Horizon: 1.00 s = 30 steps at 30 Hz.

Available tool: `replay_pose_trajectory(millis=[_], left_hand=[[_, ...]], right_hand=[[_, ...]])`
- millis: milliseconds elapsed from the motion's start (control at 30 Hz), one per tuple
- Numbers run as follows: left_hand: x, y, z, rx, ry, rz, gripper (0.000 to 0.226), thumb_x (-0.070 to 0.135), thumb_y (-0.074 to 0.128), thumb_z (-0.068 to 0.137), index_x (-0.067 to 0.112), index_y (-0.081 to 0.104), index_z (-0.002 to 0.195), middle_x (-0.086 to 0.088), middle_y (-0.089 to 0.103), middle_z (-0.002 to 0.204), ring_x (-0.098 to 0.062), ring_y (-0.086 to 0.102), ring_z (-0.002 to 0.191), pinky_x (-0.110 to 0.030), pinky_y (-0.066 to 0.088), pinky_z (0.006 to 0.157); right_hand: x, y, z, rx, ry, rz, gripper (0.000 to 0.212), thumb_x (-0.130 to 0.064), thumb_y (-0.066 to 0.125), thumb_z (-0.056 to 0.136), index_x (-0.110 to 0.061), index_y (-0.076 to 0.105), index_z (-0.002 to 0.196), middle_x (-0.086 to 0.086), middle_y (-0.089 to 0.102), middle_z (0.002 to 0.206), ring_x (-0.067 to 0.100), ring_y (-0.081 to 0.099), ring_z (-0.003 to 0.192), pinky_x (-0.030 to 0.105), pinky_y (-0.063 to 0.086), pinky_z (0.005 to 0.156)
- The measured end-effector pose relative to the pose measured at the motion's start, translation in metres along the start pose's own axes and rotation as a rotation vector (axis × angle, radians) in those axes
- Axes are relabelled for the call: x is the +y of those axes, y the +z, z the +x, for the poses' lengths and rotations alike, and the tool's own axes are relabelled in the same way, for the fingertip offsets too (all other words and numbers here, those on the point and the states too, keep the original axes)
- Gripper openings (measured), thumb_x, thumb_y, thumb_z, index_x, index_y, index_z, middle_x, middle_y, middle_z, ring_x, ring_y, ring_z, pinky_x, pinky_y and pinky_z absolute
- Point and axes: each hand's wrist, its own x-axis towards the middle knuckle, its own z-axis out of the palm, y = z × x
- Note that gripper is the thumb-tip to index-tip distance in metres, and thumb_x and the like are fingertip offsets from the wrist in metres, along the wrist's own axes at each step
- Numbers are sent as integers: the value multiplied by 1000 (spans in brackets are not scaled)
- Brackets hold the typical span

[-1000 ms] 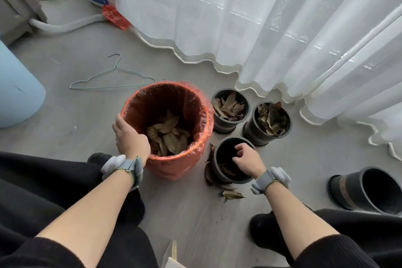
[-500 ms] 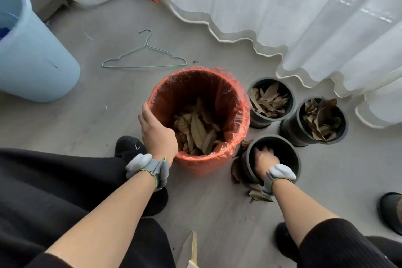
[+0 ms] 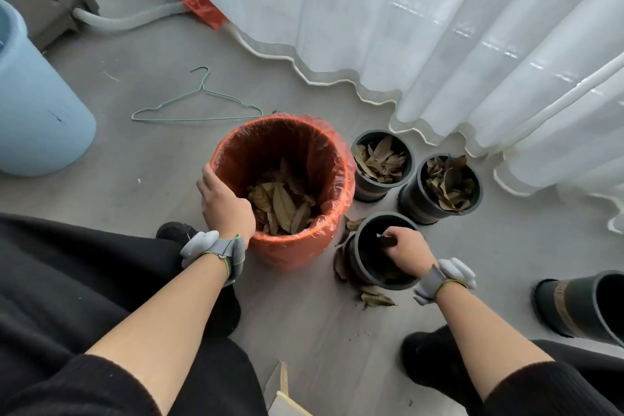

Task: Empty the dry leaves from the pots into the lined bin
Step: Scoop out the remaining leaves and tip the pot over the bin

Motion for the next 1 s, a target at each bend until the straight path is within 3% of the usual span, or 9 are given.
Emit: replay_pose_trajectory(millis=[67, 167, 300, 433, 700, 800, 900, 1000], left_hand=[[2, -3, 0, -30, 5, 0, 76, -15, 42, 78, 12, 24, 147, -16, 36, 140, -45, 49, 117, -48, 40, 98], [0, -7, 1, -77, 9, 4, 77, -15, 42, 78, 11, 22, 147, -18, 34, 140, -46, 46, 119, -49, 37, 102], [3, -8, -2, -137, 36, 16, 76, -15, 44, 79, 10, 21, 147, -19, 33, 140, -47, 45, 119, -49, 37, 102], [7, -5, -2, -159, 56, 21, 77, -15, 47, 79, 8, 20, 147, -20, 31, 141, -46, 45, 120, -48, 36, 102], [7, -3, -2, -141, 56, 17, 77, -15, 48, 79, 8, 20, 147, -20, 34, 139, -46, 45, 118, -49, 37, 100], [7, -1, -3, -141, 56, 16, 79, -16, 47, 78, 8, 19, 148, -20, 33, 140, -44, 45, 119, -47, 36, 100], [7, 0, -2, -143, 57, 14, 80, -15, 47, 78, 8, 19, 149, -20, 33, 142, -43, 44, 121, -46, 36, 100], [5, -1, 0, -137, 68, 12, 79, -14, 47, 79, 8, 19, 149, -20, 33, 142, -42, 45, 120, -45, 37, 100]], right_hand=[[5, -14, -11, 52, 51, 201, 9, -20, 72, 84, -19, 68, 92, 5, 70, 92, 25, 64, 92, 30, 46, 80], [5, -28, -25, 11, 196, 628, 13, -12, 76, 82, -16, 66, 89, 11, 69, 94, 23, 66, 80, 37, 58, 75], [1, -49, -47, -28, 319, 1012, 35, -6, 76, 82, -5, 62, 114, 15, 63, 117, 27, 64, 101, 35, 61, 78], [-20, -82, -64, -36, 251, 1271, 41, -6, 70, 87, 2, 57, 125, 20, 65, 122, 29, 67, 104, 32, 58, 79], [-106, -126, -54, 7, -57, 1322, 20, -7, 69, 88, 0, 67, 106, 12, 73, 99, 23, 69, 96, 25, 58, 70], [-148, -128, -43, 18, -128, 1244, 28, -8, 71, 87, 8, 64, 109, 14, 70, 98, 23, 69, 92, 23, 56, 67], [-185, -122, -31, 34, -207, 1130, 20, -7, 73, 85, -1, 65, 104, 10, 67, 94, 20, 68, 87, 22, 57, 67], [-211, -114, -21, 40, -265, 931, 27, -15, 78, 81, -11, 67, 106, 0, 65, 91, 16, 66, 85, 30, 59, 77]])
